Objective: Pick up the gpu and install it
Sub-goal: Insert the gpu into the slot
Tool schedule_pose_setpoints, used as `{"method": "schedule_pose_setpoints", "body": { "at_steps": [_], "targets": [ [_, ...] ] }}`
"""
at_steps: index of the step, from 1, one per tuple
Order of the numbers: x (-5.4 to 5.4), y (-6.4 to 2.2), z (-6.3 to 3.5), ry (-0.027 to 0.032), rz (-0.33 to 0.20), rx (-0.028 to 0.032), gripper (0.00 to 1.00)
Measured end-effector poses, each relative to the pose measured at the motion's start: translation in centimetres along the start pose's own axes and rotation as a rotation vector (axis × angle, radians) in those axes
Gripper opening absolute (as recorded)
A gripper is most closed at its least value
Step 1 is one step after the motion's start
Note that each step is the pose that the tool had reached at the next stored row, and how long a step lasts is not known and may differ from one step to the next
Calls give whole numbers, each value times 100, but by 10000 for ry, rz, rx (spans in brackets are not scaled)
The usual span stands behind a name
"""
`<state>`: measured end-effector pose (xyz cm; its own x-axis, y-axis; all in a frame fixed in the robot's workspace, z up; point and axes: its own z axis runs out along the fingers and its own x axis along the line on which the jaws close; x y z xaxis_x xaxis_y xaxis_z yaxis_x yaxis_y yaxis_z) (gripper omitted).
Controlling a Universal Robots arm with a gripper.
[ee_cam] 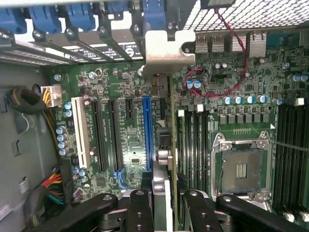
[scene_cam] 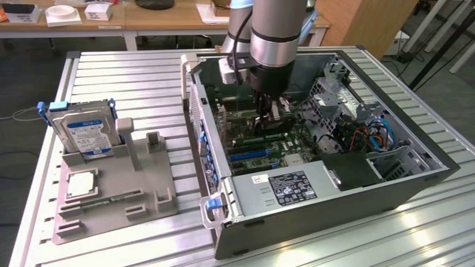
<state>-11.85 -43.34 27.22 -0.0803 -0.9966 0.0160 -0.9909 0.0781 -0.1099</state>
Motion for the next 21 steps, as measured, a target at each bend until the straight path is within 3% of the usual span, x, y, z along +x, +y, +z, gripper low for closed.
{"method": "schedule_pose_setpoints", "body": {
  "at_steps": [16, 18, 21],
  "targets": [
    [30, 13, 31, 0, 7, 1, 29],
    [41, 12, 33, 4, 7, -18, 29],
    [50, 12, 38, 10, 10, -108, 29]
  ]
}}
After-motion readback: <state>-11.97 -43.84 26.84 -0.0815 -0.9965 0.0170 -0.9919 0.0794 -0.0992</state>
